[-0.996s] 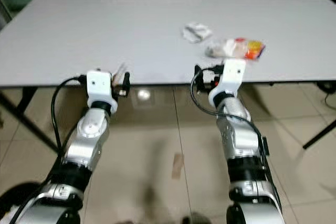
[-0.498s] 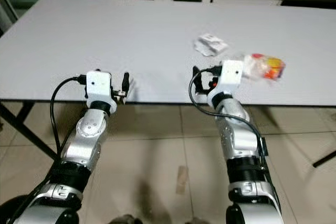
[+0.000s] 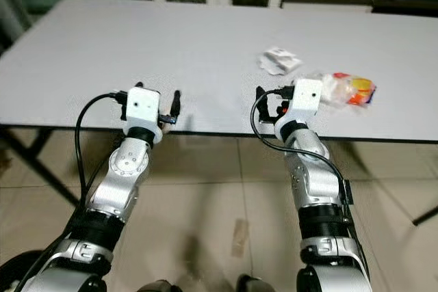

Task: Picking trash to rubbish bin

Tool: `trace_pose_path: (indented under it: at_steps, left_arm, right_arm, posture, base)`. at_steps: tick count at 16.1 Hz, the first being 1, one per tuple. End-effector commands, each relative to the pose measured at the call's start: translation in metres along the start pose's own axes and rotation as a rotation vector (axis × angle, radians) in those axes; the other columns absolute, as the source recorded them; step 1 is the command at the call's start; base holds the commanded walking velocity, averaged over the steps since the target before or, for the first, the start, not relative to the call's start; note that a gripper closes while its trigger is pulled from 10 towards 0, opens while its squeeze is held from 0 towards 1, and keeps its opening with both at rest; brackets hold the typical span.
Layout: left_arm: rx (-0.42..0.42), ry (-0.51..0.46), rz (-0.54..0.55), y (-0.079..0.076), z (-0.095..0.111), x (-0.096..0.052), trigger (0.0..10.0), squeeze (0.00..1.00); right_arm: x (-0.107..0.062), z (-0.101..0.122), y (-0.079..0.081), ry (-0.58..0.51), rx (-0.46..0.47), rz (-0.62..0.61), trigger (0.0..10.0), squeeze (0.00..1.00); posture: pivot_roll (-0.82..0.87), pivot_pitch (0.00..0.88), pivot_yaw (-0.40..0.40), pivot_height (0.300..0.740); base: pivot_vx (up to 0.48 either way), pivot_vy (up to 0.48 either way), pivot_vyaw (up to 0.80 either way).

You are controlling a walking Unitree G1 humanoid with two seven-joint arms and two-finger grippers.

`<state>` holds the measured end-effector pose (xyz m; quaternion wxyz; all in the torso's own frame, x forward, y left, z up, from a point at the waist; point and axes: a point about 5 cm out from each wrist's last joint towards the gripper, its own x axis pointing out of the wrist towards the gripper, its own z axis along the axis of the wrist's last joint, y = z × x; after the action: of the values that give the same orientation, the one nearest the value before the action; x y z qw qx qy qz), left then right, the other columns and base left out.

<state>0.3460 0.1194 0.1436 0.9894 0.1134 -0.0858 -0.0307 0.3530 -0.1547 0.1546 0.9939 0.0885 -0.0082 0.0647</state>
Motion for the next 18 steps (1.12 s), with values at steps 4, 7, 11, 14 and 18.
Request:
trace_pose_path:
  at_steps: [4, 7, 11, 14, 18]
  left_arm:
    - [-0.034, 0.166, 0.025, -0.004, -0.022, 0.0, 10.0, 0.0]
    - [-0.081, 0.182, -0.003, -0.011, -0.027, -0.001, 10.0, 0.0]
    - [-0.08, 0.165, -0.015, -0.012, -0.025, 0.002, 10.0, 0.0]
    - [-0.08, 0.157, -0.005, -0.01, -0.024, 0.004, 10.0, 0.0]
    - [-0.076, 0.129, 0.022, -0.007, -0.017, 0.01, 10.0, 0.0]
  right_arm:
    - [0.0, 0.004, -0.002, -0.01, -0.005, -0.004, 10.0, 0.0]
    - [-0.002, 0.003, -0.001, -0.008, -0.006, 0.0, 10.0, 0.0]
    - [-0.005, 0.0, 0.0, 0.001, -0.006, 0.002, 10.0, 0.0]
    - [-0.006, -0.002, 0.001, 0.008, -0.004, 0.005, 10.0, 0.0]
    - [-0.006, -0.002, -0.001, 0.011, -0.003, 0.001, 10.0, 0.0]
  posture:
    - [-0.04, 0.064, -0.012, 0.74]
    - [-0.05, 0.063, -0.015, 0.74]
    - [-0.05, 0.067, -0.016, 0.74]
    - [-0.05, 0.07, -0.019, 0.74]
    - [-0.05, 0.074, -0.026, 0.74]
  base:
    - [0.0, 0.0, 0.0]
    - [0.0, 0.0, 0.0]
    - [0.0, 0.0, 0.0]
    - [0.0, 0.0, 0.0]
    - [0.299, 0.0, 0.0]
